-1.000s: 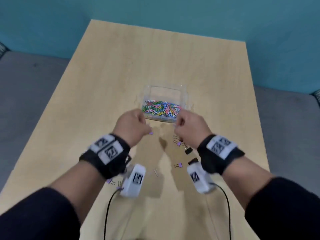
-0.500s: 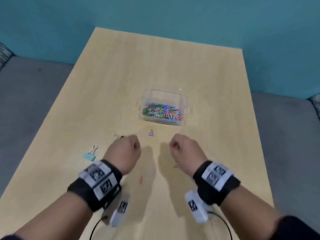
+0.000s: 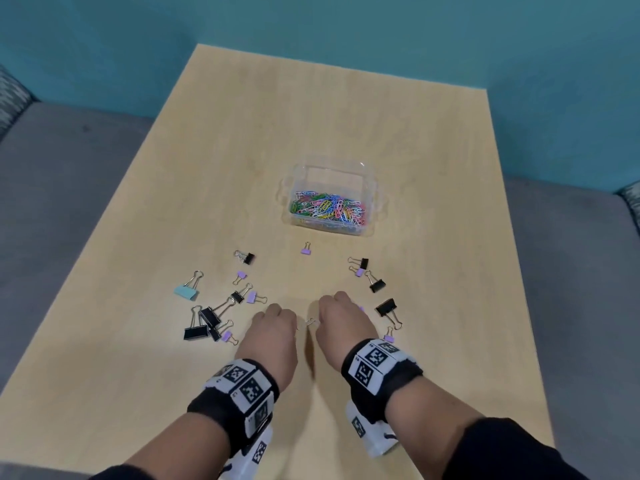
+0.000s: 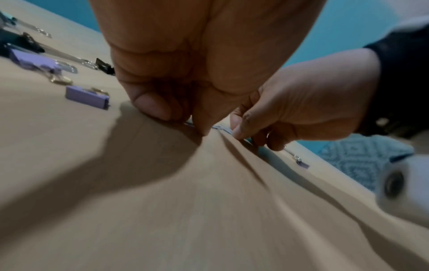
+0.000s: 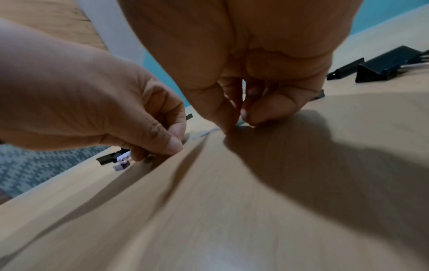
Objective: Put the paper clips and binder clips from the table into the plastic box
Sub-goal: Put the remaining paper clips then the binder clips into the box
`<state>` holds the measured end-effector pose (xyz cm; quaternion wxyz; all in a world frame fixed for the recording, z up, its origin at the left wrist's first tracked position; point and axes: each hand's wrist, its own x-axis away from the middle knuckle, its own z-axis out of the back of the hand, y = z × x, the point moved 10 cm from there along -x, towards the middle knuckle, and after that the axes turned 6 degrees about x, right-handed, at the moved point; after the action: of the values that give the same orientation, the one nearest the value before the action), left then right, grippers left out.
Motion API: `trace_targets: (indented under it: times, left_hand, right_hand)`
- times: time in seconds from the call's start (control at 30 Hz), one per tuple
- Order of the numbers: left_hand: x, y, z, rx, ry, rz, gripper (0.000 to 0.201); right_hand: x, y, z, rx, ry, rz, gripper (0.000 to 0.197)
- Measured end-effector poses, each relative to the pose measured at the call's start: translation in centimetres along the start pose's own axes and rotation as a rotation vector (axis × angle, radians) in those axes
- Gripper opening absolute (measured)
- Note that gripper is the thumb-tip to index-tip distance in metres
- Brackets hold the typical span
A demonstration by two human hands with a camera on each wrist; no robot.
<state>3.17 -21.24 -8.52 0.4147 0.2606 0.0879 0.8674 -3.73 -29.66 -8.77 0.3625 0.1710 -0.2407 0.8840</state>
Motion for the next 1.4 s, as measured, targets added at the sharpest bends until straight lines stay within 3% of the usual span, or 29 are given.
trace_targets:
  times: [0.13,0.23,0.4,0.47,0.63,0.8,0.83,0.9,1.0,1.03,1.2,1.4]
  left_hand:
    - [1.1,1.1,-0.6,-0.070,0.001,-0.077,0.033]
    - [1.8,0.2,-0.6,0.001,0.063,-0.020,0.027]
    - [2.8,-0.3,-1.1,0.073,0.036,0.017,0.029]
    - [3.1,0.4,-1.1,0.053,0.026,-0.028,0.032]
    - [4.2,2.0,-2.3,-0.053,-0.013,-0.206,0.037]
    - [5.0,1.1,-2.9,-0.067,-0.025,-0.247,0.044]
    - [5.2,0.9,-2.9,-0.053,-0.028,-0.246,0.043]
    - [5.4,0.1,-2.7,0.005,-0.016,-0.202,0.041]
    - [5.0,-1.6,-1.7,0.188,0.036,-0.108,0.033]
    - [4.6,-1.9,-1.3,0.215,0.046,-0.089,0.032]
    - [1.5,-2.7,2.1,0.295,0.096,-0.029,0.021]
    - [-4.1,-1.8,7.0,0.382,0.166,0.027,0.017]
  right_hand:
    - [-0.2,-0.2,-0.2,0.006,-0.008,0.016,0.010]
    - [0.0,-0.2,-0.5,0.037,-0.005,0.043,0.012]
    - [0.7,-0.2,-0.8,0.021,-0.024,0.107,0.021]
    - [1.2,0.4,-0.6,-0.129,-0.005,0.080,0.018]
    - [1.9,2.8,-1.7,-1.024,-0.084,-0.257,0.027]
    - [1.3,0.7,-2.6,-1.193,-0.279,-0.242,0.025]
    - [1.0,0.3,-2.5,-1.116,-0.284,-0.206,0.019]
    - [0.3,-0.4,-1.5,-0.743,-0.241,-0.061,0.008]
    - [-0.2,-3.0,-1.2,-0.024,-0.203,0.254,0.013]
    - [-0.3,-3.8,-1.3,0.094,-0.187,0.325,0.011]
    - [-1.7,-4.2,-2.4,0.218,-0.196,0.361,0.018]
    - [-0.7,-3.7,-1.5,0.311,-0.186,0.444,0.044]
